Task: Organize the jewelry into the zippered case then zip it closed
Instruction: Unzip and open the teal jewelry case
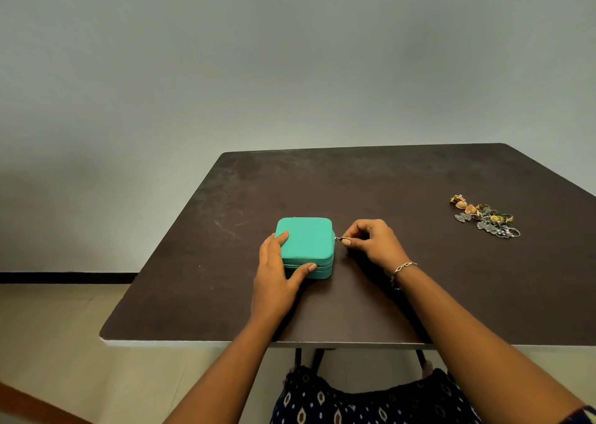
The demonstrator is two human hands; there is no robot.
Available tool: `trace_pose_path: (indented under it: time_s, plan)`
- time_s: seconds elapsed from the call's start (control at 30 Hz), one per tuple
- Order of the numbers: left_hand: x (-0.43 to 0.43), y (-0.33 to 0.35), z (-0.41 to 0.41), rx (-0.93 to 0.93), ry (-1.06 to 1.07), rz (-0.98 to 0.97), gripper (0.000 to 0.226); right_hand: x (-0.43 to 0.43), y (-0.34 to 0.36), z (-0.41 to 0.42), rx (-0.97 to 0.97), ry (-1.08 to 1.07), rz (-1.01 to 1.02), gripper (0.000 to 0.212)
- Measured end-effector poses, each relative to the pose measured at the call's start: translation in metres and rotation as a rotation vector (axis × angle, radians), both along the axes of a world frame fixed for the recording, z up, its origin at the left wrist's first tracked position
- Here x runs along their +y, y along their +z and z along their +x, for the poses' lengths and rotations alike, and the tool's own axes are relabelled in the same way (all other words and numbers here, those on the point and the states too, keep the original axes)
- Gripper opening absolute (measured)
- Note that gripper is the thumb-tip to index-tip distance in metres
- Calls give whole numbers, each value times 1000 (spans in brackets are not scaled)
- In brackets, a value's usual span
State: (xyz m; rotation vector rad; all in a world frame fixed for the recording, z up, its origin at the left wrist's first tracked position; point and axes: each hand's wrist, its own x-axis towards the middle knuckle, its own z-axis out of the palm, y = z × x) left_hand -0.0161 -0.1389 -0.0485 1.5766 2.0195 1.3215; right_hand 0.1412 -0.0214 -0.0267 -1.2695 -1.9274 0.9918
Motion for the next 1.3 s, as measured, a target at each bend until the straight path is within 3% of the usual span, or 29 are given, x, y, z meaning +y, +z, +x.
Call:
trace_pose_path:
  time_s: [0.33, 0.8, 0.93, 0.97, 1.1, 1.3]
  plan:
    - [2, -2, 1, 11, 8, 20, 67, -47, 3, 10, -51, 102, 11, 14]
    - [1, -3, 0, 19, -13, 13, 67, -75, -4, -4, 30, 135, 11, 10]
    - [-3, 1, 2, -22, 46, 21, 69, -68, 2, 6, 267, 85, -79, 5]
    - [-5, 2, 2, 41, 109, 63, 66, -63, 3, 5, 342, 29, -91, 5]
    - [-8, -3, 8, 574, 315, 330, 43, -39, 9, -12, 518, -104, -94, 5]
    - [-13, -9, 19, 807, 189, 371, 49, -22, 5, -45, 534, -33, -173, 37]
